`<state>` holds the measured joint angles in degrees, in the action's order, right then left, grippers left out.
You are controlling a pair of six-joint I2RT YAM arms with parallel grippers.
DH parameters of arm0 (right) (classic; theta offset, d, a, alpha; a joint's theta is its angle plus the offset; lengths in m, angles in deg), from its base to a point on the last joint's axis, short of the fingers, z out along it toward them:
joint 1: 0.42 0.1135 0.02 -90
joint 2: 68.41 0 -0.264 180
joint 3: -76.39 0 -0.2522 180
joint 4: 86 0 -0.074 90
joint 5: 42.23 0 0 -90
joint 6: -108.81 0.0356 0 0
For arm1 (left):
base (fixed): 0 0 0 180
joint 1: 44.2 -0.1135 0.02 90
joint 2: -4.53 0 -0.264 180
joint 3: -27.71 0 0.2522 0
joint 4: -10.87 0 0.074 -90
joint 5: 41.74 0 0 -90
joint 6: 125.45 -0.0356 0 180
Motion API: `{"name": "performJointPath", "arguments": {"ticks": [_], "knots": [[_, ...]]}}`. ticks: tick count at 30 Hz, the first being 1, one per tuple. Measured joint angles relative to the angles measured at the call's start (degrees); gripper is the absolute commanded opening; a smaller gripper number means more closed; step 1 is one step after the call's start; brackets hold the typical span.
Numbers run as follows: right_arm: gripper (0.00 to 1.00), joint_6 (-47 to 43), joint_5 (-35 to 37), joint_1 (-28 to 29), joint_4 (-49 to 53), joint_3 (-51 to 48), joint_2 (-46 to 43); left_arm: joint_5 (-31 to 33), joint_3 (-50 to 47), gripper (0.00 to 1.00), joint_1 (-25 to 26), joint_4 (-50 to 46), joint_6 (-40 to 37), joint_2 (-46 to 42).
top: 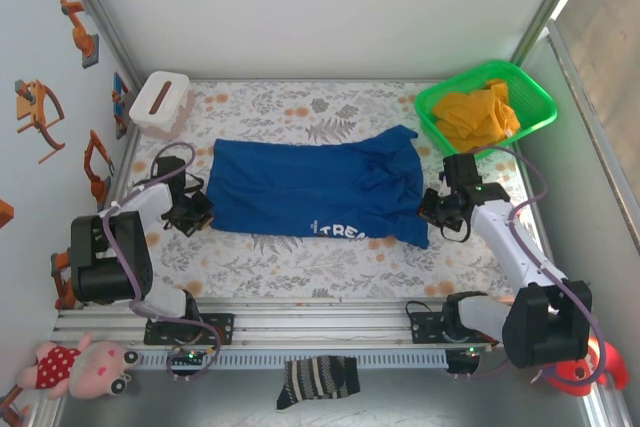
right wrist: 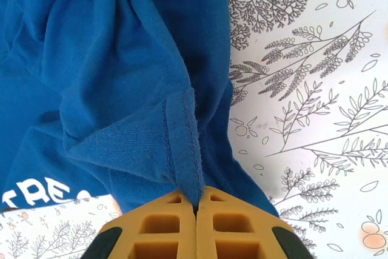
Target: Fold the inside-out t-shirt
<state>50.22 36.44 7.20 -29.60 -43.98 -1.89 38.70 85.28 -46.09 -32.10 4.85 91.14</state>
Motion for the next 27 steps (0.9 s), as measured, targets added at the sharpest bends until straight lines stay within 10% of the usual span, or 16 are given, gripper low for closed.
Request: {"name": "performJointPath", "arguments": {"ticks": [13, 24, 27], "knots": [[0.00, -0.4, -0.1, 0.0, 1.6, 3.9, 0.7, -0.4, 2.6, 0.00, -8.5, -4.7, -2.2, -12.7], [0.03, 6.2, -5.0, 1.9, -2.9, -13.2, -1.0, -1.2, -6.2, 0.00, -12.2, -6.6, -0.8, -15.6], [0.17, 8.1, -5.8, 5.2, -3.5, -15.0, -0.3, -0.8, -6.1, 0.35, -12.4, -6.9, -0.9, -15.6]]}}
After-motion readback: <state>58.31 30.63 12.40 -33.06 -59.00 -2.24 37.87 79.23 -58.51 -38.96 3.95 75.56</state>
